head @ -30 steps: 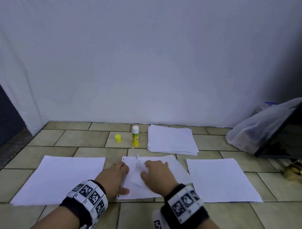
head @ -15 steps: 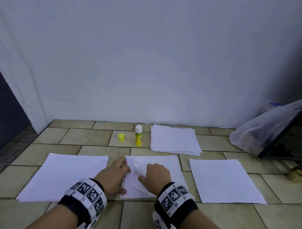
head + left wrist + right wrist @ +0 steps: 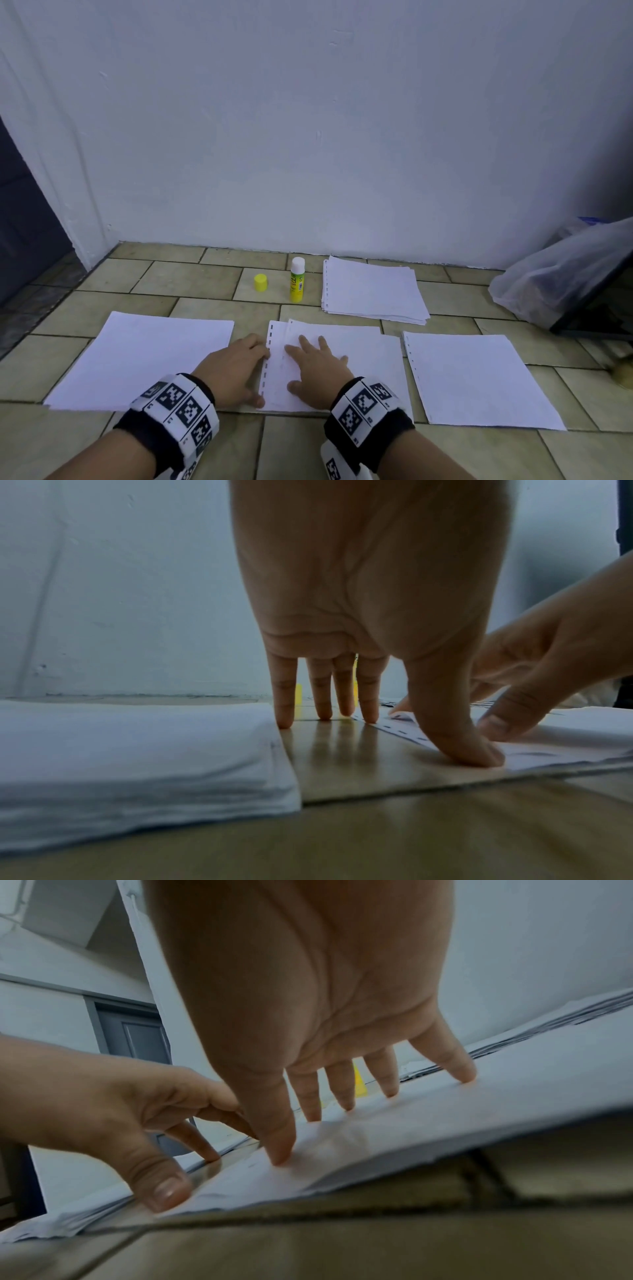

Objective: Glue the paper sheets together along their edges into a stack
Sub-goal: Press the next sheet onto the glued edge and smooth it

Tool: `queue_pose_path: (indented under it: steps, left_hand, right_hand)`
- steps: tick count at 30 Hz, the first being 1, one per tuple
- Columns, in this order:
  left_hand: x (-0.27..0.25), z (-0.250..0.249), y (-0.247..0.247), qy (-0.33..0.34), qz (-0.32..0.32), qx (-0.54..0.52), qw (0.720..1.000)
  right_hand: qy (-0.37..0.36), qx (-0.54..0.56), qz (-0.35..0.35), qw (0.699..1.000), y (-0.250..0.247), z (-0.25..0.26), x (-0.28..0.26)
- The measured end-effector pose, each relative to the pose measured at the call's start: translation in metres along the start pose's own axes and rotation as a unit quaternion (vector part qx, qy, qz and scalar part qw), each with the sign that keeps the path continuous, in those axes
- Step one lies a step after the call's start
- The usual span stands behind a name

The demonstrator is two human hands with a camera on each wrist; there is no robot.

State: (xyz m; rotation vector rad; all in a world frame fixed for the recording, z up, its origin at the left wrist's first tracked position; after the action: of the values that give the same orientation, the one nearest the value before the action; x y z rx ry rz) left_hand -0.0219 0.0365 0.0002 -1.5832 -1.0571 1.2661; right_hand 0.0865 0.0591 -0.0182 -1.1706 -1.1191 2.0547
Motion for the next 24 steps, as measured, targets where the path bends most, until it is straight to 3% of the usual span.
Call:
queue_pose_path:
  steps: [6, 24]
  left_hand:
    - [0.001, 0.001, 0.003, 0.001, 0.007, 0.002, 1.000]
    - [0.003, 0.005, 0.008, 0.002, -0.002, -0.008, 1.000]
  right_hand:
    - [-0.058, 0.007, 0.003, 0.998, -0.005, 0.017, 0.001]
    - [-0.042, -0.029, 0.017, 0.999, -0.002, 0.021, 0.008]
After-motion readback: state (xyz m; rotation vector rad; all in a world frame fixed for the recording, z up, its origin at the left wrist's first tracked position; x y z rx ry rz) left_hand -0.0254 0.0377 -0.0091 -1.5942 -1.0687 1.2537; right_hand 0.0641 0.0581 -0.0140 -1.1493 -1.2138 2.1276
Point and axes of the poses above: each hand's wrist, its own x-axis towards the middle knuckle, its own y-axis out of the palm, z = x × y, the point moved 9 cm from there along x, towards the middle knuckle, and after that the axes turned 4 degrees about x, right-handed, at the moved point
